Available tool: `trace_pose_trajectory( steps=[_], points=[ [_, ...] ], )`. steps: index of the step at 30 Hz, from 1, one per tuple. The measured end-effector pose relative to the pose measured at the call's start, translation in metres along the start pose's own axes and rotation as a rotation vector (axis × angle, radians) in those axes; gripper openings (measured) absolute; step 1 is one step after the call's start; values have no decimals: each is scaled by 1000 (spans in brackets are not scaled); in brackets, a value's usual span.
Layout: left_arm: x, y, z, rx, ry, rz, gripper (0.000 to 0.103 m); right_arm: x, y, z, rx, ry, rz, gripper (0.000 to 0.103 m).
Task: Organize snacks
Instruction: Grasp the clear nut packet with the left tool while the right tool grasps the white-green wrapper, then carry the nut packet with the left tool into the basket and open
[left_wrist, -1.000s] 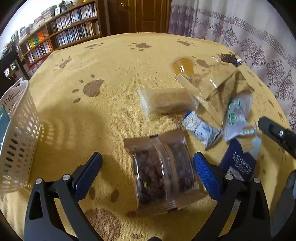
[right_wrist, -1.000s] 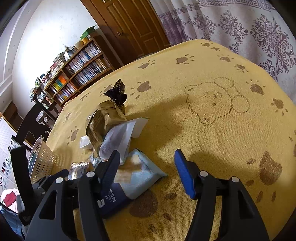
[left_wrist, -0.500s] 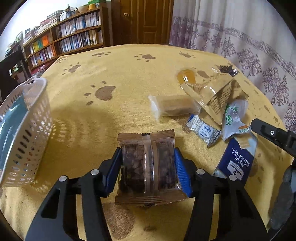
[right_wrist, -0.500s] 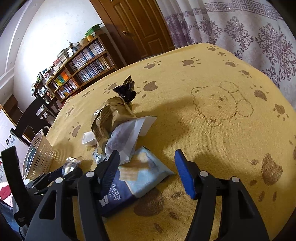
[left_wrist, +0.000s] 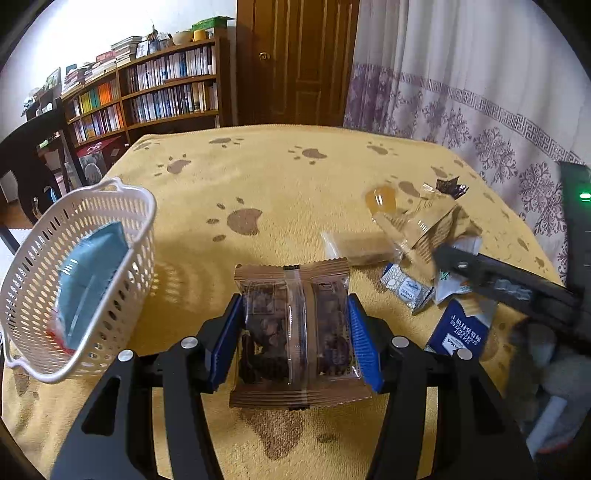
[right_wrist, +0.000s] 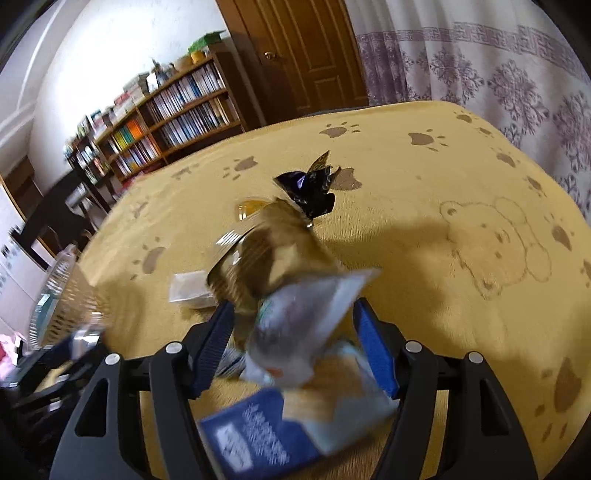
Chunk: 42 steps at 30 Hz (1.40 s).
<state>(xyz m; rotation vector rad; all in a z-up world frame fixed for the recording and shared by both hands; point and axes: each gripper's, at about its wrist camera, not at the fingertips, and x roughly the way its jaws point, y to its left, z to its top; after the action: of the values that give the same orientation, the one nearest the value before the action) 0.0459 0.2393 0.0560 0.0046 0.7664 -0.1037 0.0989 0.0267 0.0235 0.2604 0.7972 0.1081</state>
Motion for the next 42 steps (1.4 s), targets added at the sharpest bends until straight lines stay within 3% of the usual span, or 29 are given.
trace_pose_trajectory(
  steps=[3,9,13,30,36,42],
  points=[
    [-7,4,2,-8,-15,-4,57,8,2,3,-6,12,-15,66],
    [-12,9,5,-14,-25,-6,57,8,1,-1,-8,28,0,42],
    [-17,12,8,-21,-36,-6,57,-4,0,-5,1,16,22,39],
    [-54,28,18,-57,-132,9,57,-61,-10,-11,50,-78,97,32],
    [-66,40,24,-88,-165,26,57,-51,-9,-16,41,-54,88,33],
    [-75,51,28,-112,-187,40,57,-33,-6,-15,34,-45,68,42]
  ],
)
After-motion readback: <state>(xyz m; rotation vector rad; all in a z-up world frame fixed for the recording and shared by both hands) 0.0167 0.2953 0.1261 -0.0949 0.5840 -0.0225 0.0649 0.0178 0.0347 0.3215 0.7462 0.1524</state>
